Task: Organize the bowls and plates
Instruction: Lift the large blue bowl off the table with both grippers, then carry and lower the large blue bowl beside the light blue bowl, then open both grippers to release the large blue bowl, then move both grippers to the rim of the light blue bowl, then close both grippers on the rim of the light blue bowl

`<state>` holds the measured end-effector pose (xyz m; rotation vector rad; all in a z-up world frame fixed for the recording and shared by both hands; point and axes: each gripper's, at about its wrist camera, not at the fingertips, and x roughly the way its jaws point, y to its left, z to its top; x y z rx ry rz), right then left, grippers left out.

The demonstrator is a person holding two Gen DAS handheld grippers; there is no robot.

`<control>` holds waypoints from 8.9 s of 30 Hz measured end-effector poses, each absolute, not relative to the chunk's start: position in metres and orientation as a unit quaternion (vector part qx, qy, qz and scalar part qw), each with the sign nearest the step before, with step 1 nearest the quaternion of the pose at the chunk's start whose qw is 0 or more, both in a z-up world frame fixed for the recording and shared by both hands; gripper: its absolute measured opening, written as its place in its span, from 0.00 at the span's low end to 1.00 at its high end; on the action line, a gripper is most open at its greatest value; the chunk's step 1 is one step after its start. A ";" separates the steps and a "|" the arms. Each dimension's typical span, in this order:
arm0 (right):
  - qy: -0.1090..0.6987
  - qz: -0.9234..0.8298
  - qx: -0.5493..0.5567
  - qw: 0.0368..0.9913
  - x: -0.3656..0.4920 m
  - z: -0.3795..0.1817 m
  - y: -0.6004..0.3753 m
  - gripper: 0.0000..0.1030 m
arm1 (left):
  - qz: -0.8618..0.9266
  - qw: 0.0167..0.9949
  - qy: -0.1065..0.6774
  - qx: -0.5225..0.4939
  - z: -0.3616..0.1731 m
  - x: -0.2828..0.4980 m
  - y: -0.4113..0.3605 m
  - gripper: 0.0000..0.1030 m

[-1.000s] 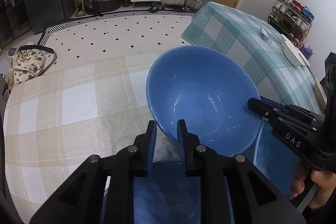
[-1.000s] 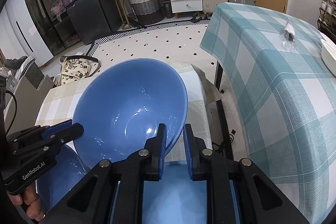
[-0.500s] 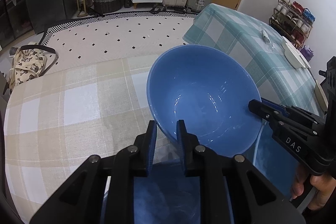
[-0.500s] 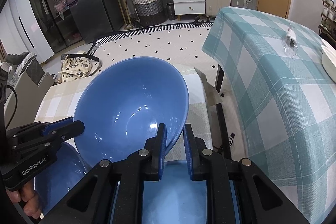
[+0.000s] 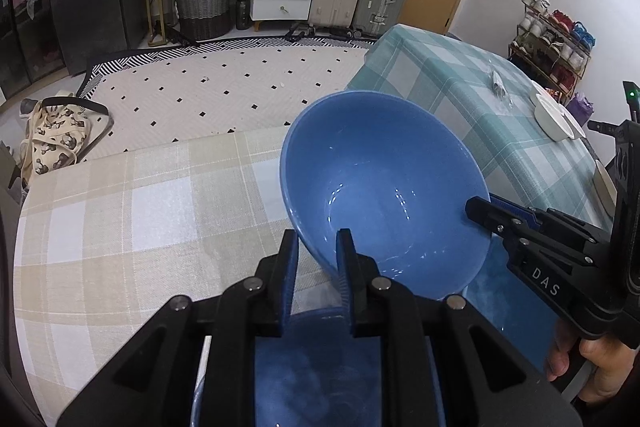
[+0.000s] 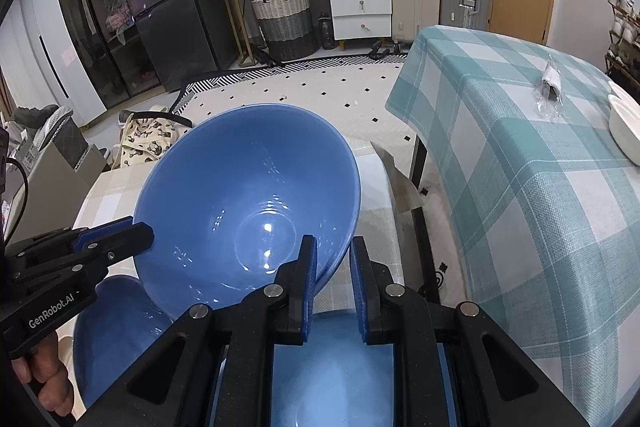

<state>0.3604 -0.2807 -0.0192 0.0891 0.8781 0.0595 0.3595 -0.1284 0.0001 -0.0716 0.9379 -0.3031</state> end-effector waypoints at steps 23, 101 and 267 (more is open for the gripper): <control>0.382 0.045 0.047 0.922 0.325 0.029 -0.276 0.16 | -0.141 0.901 0.408 -0.028 0.055 0.322 -0.121 0.16; 0.432 0.145 -0.043 0.889 0.209 0.015 -0.185 0.20 | -0.078 0.899 0.431 -0.008 0.024 0.207 -0.061 0.16; 0.463 0.009 0.052 0.885 0.241 -0.035 -0.377 0.39 | -0.225 0.836 0.500 -0.025 -0.015 0.223 -0.234 0.54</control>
